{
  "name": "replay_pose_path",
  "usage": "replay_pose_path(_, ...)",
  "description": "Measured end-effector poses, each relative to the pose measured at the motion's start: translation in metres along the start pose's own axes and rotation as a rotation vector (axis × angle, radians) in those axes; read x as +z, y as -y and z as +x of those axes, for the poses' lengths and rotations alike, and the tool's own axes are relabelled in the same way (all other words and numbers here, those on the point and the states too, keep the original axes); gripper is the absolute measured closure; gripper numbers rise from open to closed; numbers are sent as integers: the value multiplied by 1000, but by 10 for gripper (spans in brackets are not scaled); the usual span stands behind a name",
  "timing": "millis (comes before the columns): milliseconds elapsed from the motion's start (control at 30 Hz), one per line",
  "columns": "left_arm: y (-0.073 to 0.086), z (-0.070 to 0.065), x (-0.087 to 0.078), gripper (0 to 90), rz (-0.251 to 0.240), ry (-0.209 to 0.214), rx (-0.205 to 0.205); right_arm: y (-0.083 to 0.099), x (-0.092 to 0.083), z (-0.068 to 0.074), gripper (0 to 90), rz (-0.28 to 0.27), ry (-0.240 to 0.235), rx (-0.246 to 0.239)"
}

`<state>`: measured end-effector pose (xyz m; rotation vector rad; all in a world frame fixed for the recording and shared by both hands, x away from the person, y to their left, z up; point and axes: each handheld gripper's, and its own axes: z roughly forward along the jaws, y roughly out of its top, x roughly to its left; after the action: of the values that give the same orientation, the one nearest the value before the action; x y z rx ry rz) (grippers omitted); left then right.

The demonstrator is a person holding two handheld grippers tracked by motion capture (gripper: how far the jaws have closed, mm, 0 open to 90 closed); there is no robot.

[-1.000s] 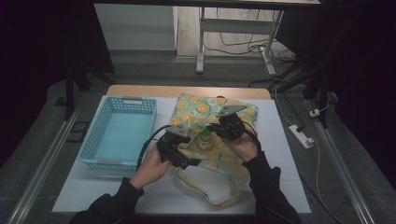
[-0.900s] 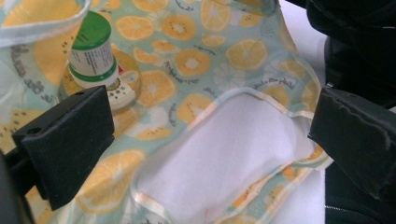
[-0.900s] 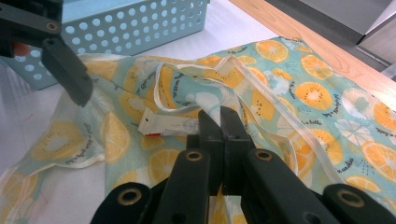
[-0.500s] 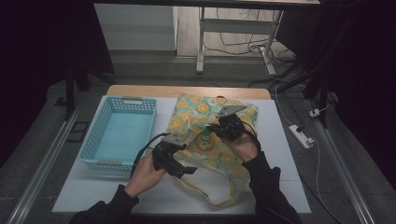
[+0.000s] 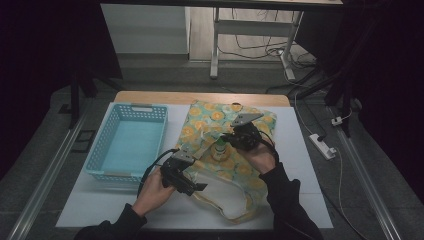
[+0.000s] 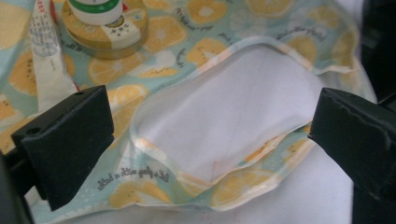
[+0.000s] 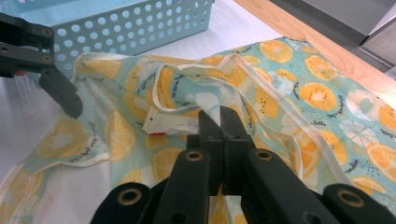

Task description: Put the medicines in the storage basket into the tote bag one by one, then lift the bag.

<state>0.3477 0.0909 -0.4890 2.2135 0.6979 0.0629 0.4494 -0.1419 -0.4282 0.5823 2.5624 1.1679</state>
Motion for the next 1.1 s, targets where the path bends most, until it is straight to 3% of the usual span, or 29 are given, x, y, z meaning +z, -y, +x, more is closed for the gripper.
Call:
replay_pose_path(433, 2, 19, 18, 18, 53, -74, -36, 1, 2, 0, 889, 9, -3, -1)
replay_pose_path(800, 7, 28, 40, 40, 130, -94, -21, 2, 4, 1, 889, 16, -7, -1)
replay_pose_path(933, 9, 29, 48, 68, 178, -128, -6, 2, 5, 1, 889, 18, -7, -1)
replay_pose_path(1000, 9, 27, 50, 80, 183, -153, 14, 2, 5, 1, 888, 19, -8, -2)
replay_pose_path(1100, 9, 27, 49, 132, 179, -162, 12, 2, 4, 1, 889, 18, -8, -1)
